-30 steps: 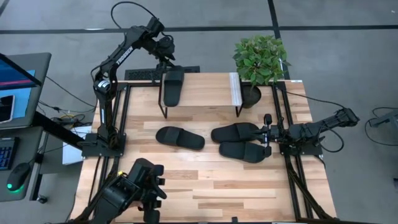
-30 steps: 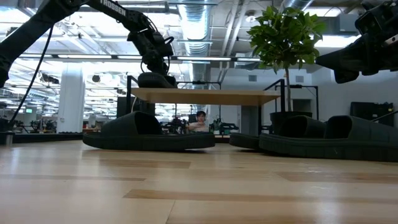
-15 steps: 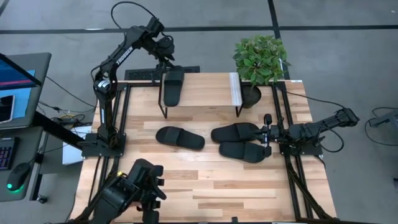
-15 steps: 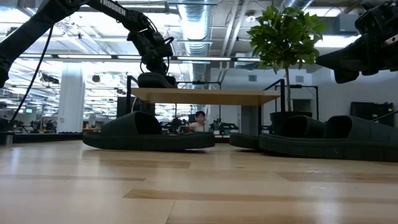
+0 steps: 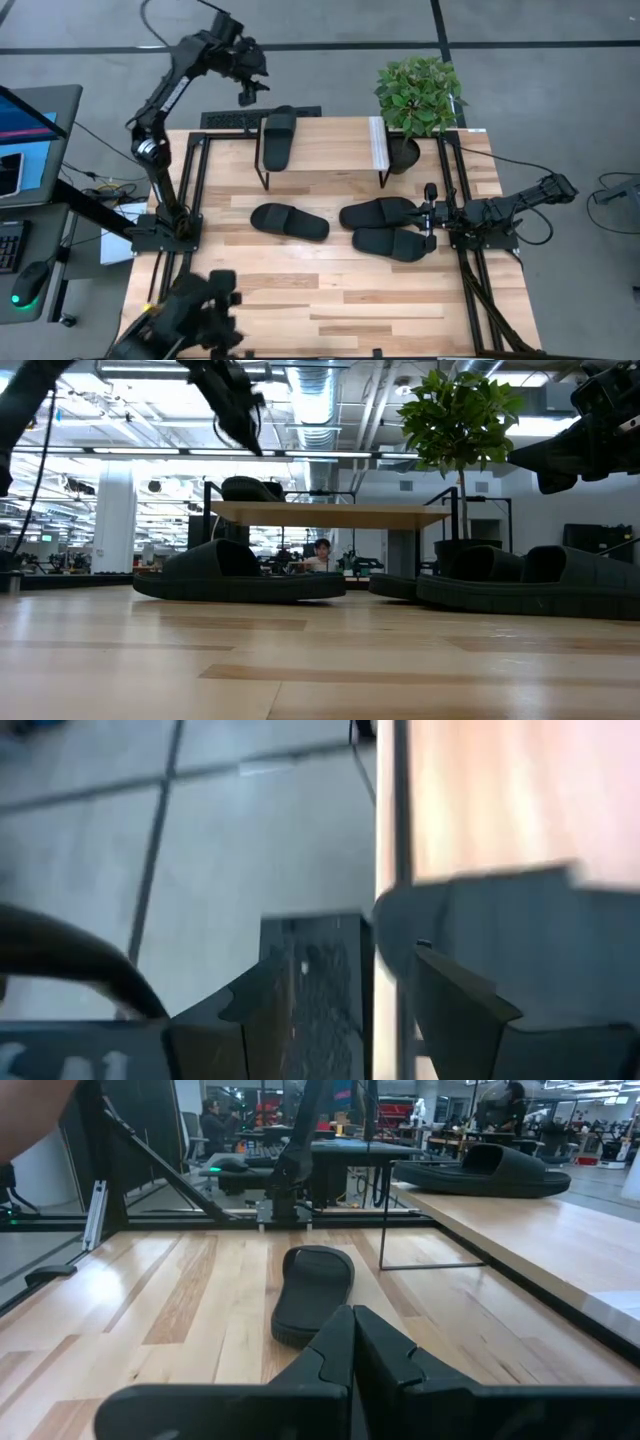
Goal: Pick and place slides into the shelf
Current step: Put the bottom black slide on the shelf
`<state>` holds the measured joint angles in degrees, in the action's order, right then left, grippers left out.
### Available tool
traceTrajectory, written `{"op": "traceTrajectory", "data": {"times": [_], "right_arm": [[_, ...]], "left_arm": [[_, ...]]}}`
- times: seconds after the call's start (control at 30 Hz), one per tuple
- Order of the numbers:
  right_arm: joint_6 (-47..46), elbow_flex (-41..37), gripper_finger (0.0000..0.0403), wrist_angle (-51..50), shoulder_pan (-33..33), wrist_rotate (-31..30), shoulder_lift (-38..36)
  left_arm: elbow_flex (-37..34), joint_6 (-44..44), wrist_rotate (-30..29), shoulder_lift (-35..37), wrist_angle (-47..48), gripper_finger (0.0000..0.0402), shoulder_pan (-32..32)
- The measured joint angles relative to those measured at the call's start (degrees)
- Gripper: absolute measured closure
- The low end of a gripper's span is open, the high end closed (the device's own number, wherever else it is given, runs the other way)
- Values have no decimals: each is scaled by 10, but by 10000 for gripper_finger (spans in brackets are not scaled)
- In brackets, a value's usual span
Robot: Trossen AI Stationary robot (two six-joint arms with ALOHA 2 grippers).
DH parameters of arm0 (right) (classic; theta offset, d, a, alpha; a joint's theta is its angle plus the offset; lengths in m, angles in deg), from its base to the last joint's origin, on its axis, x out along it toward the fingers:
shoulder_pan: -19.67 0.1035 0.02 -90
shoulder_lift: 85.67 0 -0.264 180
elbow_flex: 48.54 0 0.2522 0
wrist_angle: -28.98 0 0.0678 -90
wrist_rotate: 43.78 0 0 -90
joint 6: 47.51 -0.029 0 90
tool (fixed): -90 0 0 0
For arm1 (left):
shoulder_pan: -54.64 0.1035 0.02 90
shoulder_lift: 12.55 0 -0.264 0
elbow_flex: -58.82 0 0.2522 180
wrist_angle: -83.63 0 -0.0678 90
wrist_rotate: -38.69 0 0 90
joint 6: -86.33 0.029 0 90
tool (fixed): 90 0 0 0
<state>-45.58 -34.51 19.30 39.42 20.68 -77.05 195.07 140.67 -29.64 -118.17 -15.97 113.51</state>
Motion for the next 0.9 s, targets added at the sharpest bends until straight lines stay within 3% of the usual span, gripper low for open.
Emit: {"op": "traceTrajectory", "data": {"times": [0.13, 0.23, 0.4, 0.53, 0.9], "right_arm": [[0, 0, 403, 0, 0, 0, 0], [0, 0, 403, 0, 0, 0, 0], [0, 0, 403, 0, 0, 0, 0], [0, 0, 403, 0, 0, 0, 0], [0, 0, 403, 0, 0, 0, 0]], "left_arm": [[0, -12, 82, 52, 40, 219, 0], [1, -6, 177, 84, 101, 219, 0], [-3, 98, 321, 115, 241, 219, -5], [-63, 94, 352, 156, 213, 219, -13], [-271, 321, 466, 190, 234, 219, -72]]}}
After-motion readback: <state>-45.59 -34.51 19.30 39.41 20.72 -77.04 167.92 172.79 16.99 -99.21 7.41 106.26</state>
